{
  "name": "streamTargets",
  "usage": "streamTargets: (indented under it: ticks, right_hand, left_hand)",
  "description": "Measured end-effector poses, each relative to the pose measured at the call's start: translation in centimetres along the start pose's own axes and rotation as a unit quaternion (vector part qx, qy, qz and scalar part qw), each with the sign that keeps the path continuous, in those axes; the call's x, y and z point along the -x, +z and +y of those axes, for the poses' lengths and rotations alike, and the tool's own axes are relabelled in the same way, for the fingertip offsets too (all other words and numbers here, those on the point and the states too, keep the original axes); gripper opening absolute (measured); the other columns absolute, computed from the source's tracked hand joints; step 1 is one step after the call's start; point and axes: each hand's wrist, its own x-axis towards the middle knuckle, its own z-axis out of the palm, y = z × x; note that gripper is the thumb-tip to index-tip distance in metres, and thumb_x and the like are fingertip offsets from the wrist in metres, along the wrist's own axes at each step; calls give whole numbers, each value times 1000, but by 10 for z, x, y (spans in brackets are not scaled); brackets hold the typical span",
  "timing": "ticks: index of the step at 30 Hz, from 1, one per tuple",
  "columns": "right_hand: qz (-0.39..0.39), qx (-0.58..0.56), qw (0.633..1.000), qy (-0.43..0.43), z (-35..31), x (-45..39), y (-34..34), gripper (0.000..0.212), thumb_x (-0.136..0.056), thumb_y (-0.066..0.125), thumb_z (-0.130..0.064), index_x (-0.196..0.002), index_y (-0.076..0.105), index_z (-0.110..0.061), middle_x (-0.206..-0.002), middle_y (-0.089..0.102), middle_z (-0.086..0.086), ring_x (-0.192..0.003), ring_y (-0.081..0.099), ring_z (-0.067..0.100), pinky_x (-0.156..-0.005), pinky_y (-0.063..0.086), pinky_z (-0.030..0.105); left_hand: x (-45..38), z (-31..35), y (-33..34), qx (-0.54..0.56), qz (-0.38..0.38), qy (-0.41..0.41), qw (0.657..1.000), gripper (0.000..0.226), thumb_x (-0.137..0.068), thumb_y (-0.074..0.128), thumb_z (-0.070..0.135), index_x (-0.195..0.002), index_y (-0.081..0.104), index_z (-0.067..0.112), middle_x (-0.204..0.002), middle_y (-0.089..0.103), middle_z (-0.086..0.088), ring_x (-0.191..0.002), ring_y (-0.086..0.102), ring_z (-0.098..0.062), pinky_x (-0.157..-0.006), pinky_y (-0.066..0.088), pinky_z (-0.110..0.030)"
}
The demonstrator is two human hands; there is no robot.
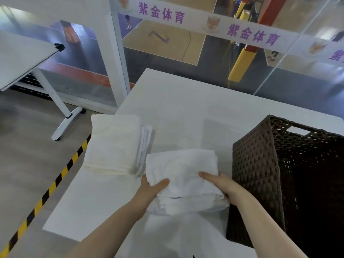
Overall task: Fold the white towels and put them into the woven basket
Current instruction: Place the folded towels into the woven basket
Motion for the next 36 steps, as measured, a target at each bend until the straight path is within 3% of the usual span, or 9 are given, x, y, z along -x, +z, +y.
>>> streamTargets:
  ticks: [2,8,11,15,21,24,31,35,36]
  right_hand:
    - [-22,-15,999,22,-2,9,0,54,-73,83,-38,-115,67,-9,-101,76,9,-93,73,24,-82,57,34]
    - [-53,-69,994,70,7,22,-7,55,-75,81,-42,-119,69,-12,-113,72,10,-107,68,27,-101,49,41]
    - [-48,-84,993,67,11,22,-5,57,-73,81,-42,-120,69,-11,-114,72,11,-108,68,28,-104,46,42]
    - [-36,-105,992,63,11,32,1,43,-81,74,-37,-115,71,-10,-109,73,13,-105,69,30,-102,48,42]
    - [-20,-161,986,37,30,47,10,35,-87,68,-36,-113,70,-13,-107,74,10,-98,71,26,-92,51,38]
    - [-15,-185,982,21,37,50,12,38,-88,68,-34,-118,68,-12,-111,73,11,-101,71,26,-93,51,39]
    - [52,-188,981,-12,30,45,20,51,-77,79,-33,-120,67,-11,-103,75,10,-94,72,28,-76,56,34]
    - [112,-157,980,-57,15,50,22,82,-51,88,-49,-120,64,-11,-105,74,9,-93,71,29,-75,56,34]
    - [133,-136,979,-67,9,51,23,81,-51,86,-52,-118,63,-12,-105,73,9,-92,71,28,-71,56,33]
  left_hand:
    - [-1,1,-4,13,-37,-12,999,76,-71,85,40,-131,38,32,-121,61,14,-107,63,-7,-93,49,-30]
    - [-4,3,-1,-19,-36,-13,999,99,-59,87,49,-140,36,26,-127,60,10,-110,62,-10,-92,52,-30]
    - [0,8,5,-56,-19,12,998,72,-72,85,39,-129,43,30,-117,59,17,-104,60,-3,-79,51,-16]
    - [-3,9,8,-146,-12,36,989,95,-69,84,48,-143,30,27,-134,51,12,-120,54,-10,-92,45,-23]
    - [-6,12,5,-226,-27,31,973,101,-69,83,52,-146,21,28,-132,44,14,-119,50,-10,-97,41,-28]
    - [-9,13,5,-226,-36,28,973,111,-59,84,62,-146,23,30,-137,45,13,-126,50,-13,-102,44,-34]
    - [-4,25,9,-271,-14,94,958,97,-71,82,48,-147,26,27,-138,44,12,-123,47,-10,-96,39,-27]
    - [2,50,20,-335,2,157,929,100,-62,76,61,-145,29,33,-136,47,16,-122,49,-7,-98,45,-34]
    - [5,57,24,-362,11,172,916,96,-60,73,64,-142,33,36,-131,50,16,-118,53,-8,-95,49,-37]
